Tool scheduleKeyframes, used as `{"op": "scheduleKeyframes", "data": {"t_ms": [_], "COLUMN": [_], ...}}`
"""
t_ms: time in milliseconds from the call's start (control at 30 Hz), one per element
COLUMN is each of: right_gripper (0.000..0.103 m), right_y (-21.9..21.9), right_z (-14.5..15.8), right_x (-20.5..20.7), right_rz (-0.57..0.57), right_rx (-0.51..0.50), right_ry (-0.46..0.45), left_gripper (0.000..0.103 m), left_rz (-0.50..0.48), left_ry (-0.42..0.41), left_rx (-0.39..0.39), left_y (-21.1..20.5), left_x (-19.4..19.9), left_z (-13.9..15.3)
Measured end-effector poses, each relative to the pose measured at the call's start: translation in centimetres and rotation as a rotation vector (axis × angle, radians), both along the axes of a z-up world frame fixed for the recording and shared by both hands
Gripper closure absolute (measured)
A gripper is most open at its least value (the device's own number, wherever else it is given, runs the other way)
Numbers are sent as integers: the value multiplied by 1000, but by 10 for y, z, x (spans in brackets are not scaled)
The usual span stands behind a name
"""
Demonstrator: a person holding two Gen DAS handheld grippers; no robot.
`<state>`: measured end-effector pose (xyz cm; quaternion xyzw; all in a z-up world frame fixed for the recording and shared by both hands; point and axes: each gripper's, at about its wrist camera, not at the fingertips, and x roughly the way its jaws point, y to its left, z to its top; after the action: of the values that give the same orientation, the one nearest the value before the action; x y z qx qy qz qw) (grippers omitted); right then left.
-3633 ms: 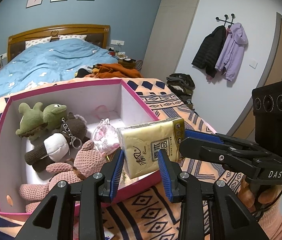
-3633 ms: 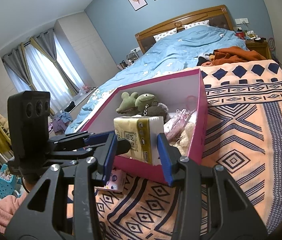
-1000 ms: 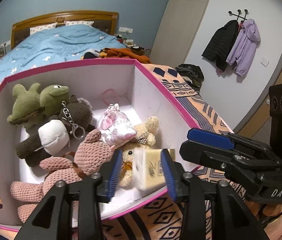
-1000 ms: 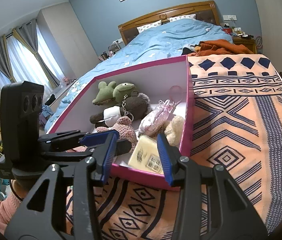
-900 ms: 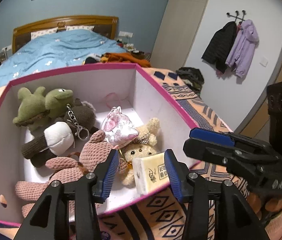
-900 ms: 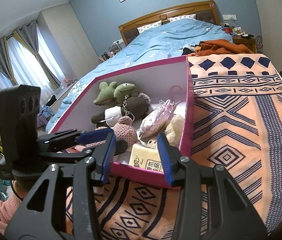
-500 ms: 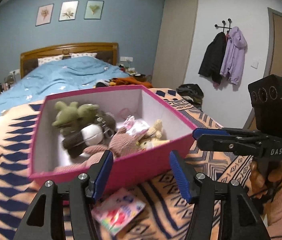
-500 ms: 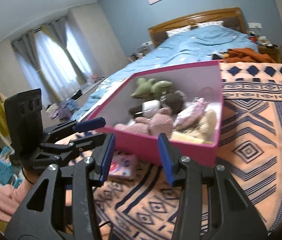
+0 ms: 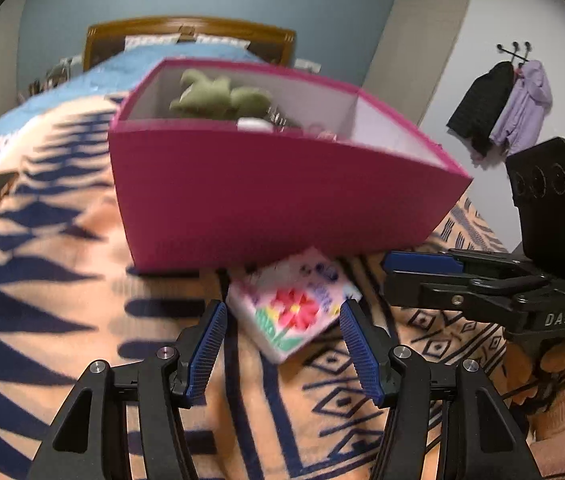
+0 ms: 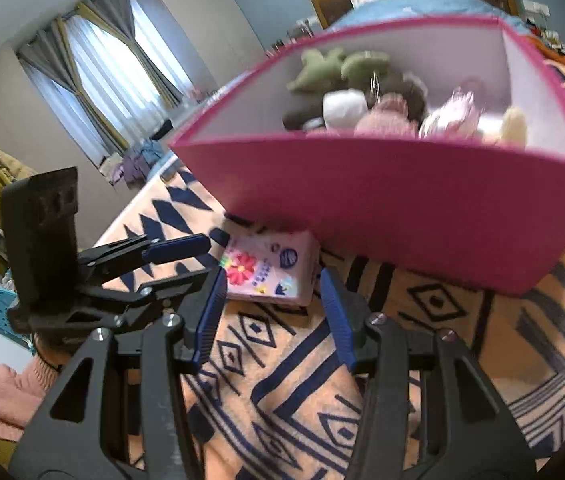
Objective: Organize objects
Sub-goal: 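Withdraw both grippers and move down to the pink floral tissue packet, then close both grippers on the pink floral tissue packet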
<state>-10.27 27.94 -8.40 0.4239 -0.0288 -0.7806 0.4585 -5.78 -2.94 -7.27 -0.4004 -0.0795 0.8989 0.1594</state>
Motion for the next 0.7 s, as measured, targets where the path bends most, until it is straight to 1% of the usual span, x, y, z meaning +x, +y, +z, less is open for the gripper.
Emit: {"op": "scheduleKeyframes", "data": {"t_ms": [200,233,300,333,400,467,500,533,700], "right_gripper": [52,52,52,52,53,57,60,62,62], "right_y": [-15,-16,-19,-20,-22,-24,-24,-25,-16], "right_z": [-17,-19,-21,-22,-24,-26,-27,-29,-27], "right_x": [-10,-11,-14,-16,-18,-19,-19,-18,-12], "right_rz": [-13,-17,-30,-32,-33,-30,-27,-22,-26], "right_rx": [27,27,29,30,25,27,29,29,35], "right_ry": [-39,-43,-48,-56,-65,-70,-75,-82,-73], "left_gripper": [43,46,47,50,54,57,61,61,62], "left_rz": [13,17,16,11,7,-1,-7,-13,-45], "left_ry": [-68,-78,-93,-99,-101,-105,-107,-110,-99], "left_rx": [53,58,77,95,107,114,121,126,124], "left_y": [-3,-4,-5,-6,-6,-4,-3,-2,7], "left_x": [-9,-11,-13,-13,-14,-15,-14,-14,-9], "left_z": [-14,-16,-20,-22,-22,-23,-25,-25,-23]}}
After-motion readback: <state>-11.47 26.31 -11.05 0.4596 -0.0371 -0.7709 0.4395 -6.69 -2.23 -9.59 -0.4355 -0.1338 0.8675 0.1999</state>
